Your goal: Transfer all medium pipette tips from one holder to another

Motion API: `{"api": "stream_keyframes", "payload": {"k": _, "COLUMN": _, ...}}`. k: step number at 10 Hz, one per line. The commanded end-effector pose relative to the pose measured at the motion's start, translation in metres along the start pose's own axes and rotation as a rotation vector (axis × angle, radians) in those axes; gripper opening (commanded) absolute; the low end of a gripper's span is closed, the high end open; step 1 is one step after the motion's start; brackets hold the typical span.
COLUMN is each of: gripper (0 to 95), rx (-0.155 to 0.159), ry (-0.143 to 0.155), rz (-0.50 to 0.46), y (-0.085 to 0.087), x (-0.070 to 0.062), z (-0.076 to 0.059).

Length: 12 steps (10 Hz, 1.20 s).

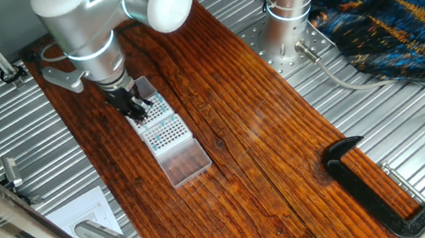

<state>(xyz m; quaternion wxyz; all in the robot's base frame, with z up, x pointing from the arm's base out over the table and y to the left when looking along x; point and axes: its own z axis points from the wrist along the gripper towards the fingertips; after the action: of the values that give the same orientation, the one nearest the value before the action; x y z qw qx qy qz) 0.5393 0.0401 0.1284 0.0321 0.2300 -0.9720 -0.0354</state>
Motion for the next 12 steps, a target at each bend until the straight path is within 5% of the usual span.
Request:
{"api": "stream_keyframes", "payload": {"k": 1, "gripper": 0.0, "rx": 0.000, "ry": 0.003, "rz": 0.002, "y": 0.0025, "x": 0.0028, "z": 0.0021}}
{"api": "stream_keyframes", "payload": {"k": 12, "gripper": 0.0, "rx": 0.001, "ry": 0.016, "rz": -0.010, "y": 0.0041, "x": 0.0082, "z": 0.0016}}
